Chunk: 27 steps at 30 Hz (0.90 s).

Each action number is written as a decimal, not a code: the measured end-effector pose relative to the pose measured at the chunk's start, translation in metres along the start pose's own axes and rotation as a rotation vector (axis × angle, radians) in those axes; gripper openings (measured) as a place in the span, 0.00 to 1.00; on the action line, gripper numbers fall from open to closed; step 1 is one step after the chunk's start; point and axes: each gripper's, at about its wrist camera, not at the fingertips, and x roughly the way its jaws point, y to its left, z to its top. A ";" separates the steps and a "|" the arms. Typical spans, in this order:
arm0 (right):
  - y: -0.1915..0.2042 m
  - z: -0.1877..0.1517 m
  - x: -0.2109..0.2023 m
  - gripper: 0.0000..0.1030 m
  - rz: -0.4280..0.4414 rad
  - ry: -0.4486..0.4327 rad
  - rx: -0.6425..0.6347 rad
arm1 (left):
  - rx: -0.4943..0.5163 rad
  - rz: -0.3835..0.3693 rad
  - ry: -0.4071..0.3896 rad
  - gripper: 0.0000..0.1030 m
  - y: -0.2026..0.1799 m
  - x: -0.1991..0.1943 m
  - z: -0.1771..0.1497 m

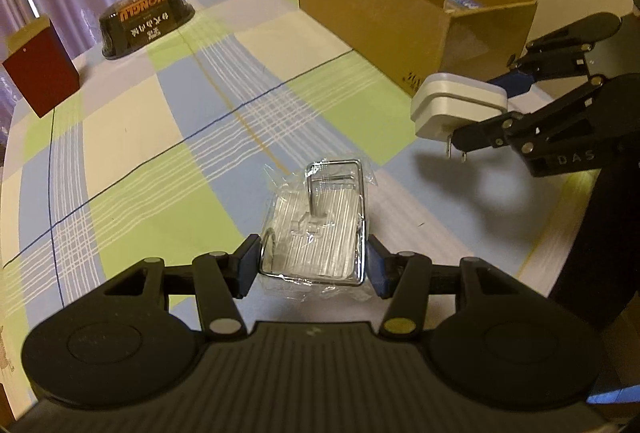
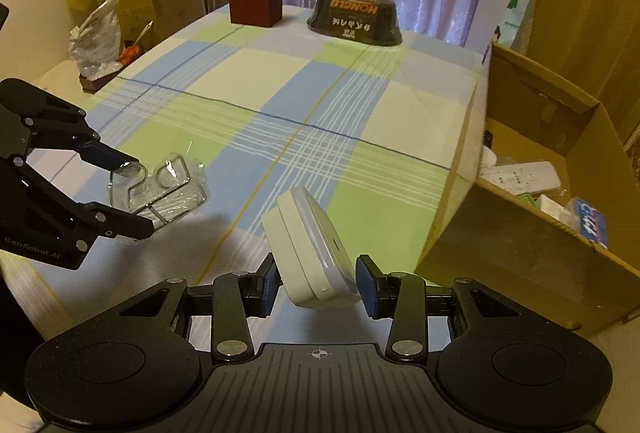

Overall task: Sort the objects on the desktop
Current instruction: 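Carry the bagged wire rack and white plug over the cardboard box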

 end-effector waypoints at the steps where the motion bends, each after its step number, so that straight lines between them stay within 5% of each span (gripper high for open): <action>1: 0.000 0.000 -0.004 0.39 -0.003 -0.002 0.002 | -0.002 0.002 -0.004 0.48 -0.003 -0.003 0.001; 16: -0.014 0.003 -0.043 0.39 -0.035 -0.036 0.054 | -0.025 0.014 -0.045 0.48 -0.029 -0.037 0.019; 27: -0.056 0.020 -0.075 0.39 -0.094 -0.108 0.134 | 0.000 0.005 -0.101 0.48 -0.047 -0.038 0.073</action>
